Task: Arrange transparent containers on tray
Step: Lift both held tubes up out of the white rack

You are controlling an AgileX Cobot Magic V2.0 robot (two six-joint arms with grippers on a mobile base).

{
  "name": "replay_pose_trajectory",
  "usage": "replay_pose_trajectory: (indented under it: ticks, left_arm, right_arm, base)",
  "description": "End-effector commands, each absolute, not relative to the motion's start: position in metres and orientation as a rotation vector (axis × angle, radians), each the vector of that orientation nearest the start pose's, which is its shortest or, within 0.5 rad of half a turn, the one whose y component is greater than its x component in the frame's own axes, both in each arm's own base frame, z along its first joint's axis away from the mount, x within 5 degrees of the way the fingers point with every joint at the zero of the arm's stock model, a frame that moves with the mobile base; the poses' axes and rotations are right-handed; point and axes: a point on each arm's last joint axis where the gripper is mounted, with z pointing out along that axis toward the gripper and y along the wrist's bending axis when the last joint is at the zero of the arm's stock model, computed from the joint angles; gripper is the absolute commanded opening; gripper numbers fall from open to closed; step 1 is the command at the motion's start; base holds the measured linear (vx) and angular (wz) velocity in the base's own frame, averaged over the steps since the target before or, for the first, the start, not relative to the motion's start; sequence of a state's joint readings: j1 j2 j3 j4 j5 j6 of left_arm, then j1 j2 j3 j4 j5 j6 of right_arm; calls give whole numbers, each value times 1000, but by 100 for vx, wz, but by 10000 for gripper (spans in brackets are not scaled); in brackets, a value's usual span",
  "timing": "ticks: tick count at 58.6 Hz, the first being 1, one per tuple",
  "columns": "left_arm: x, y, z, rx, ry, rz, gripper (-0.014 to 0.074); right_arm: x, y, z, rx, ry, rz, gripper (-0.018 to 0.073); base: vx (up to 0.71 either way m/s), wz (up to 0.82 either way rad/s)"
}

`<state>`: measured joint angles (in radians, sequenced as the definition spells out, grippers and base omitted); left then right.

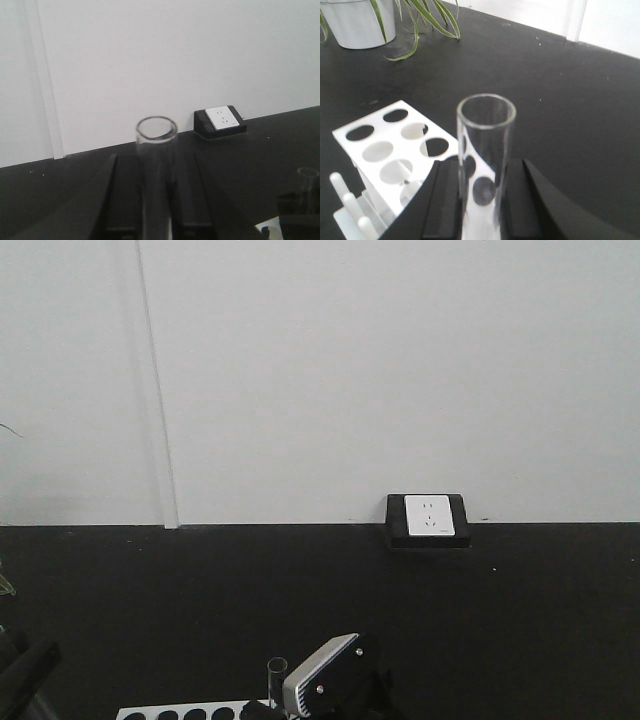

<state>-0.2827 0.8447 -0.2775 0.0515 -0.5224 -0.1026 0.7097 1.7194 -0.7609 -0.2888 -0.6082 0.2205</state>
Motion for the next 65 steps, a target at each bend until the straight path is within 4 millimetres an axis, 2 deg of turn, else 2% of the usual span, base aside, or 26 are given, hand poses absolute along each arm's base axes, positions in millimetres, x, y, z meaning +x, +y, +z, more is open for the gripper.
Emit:
replay_pose_trajectory:
  ticks: [1, 22, 36, 40, 45, 54, 60, 65]
  left_arm:
    - [157, -49, 285, 176, 1403, -311, 83]
    - [157, -49, 284, 179, 1418, -309, 83]
    - [159, -49, 289, 179, 1425, -307, 83]
    - [164, -50, 298, 182, 1469, -299, 83]
    - [170, -52, 319, 188, 1546, -283, 83]
    - [174, -52, 360, 181, 1540, -280, 83]
    - [173, -52, 376, 170, 1498, -290, 83]
    - [173, -52, 380, 168, 1479, -293, 83]
  right_arm:
    - [249, 234, 239, -733, 1563, 666, -5]
    - [225, 207, 301, -662, 1531, 632, -11]
    - [219, 194, 344, -623, 1565, 580, -11]
    - [217, 190, 357, -611, 1574, 568, -11]
    - [213, 184, 376, -579, 1581, 569, -11]
    - [202, 173, 398, -555, 1570, 563, -11]
    - [195, 167, 404, -547, 1557, 564, -11]
    - [190, 163, 410, -539, 1534, 569, -11]
  base:
    - [0, 0]
    - [0, 0]
    - [0, 0]
    - [0, 0]
    - [0, 0]
    - [0, 0]
    - [0, 0]
    - [0, 0]
